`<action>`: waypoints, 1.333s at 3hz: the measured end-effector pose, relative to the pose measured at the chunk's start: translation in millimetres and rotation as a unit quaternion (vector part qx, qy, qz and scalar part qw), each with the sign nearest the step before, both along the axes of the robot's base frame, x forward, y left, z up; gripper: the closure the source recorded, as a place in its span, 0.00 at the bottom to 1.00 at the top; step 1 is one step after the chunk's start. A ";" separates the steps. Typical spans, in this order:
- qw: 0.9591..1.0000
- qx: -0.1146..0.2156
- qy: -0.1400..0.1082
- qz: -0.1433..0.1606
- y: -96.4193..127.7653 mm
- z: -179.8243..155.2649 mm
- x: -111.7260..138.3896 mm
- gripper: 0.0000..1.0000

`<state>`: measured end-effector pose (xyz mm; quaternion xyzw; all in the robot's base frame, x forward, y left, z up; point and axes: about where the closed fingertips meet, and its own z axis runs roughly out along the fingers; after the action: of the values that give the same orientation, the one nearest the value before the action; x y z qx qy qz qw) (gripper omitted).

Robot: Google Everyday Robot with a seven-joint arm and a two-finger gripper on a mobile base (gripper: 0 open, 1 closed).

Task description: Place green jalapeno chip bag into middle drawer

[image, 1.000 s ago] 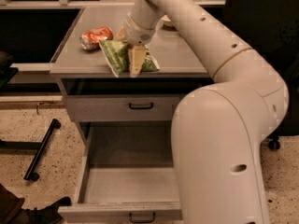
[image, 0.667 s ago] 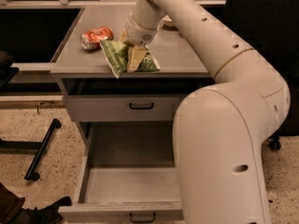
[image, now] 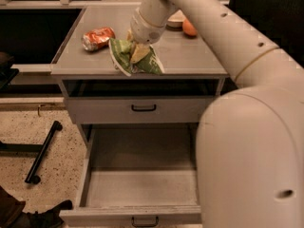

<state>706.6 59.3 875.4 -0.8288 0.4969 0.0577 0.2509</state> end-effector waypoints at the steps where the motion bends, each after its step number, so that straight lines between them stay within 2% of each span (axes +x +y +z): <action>1: 0.999 0.028 -0.025 -0.018 -17.8 34.6 -40.2 1.00; 2: 0.997 0.055 -0.025 -0.040 -32.2 30.0 -80.0 1.00; 3: 0.995 0.087 0.017 -0.045 -34.6 -30.0 -111.4 1.00; 4: 0.995 0.087 0.017 -0.045 -34.5 -29.8 -111.3 1.00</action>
Offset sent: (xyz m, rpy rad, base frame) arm -0.1420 -0.0525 -0.0148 0.1299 0.0093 -0.1264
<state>595.3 24.8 845.6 -0.7793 0.5310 0.1033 0.3163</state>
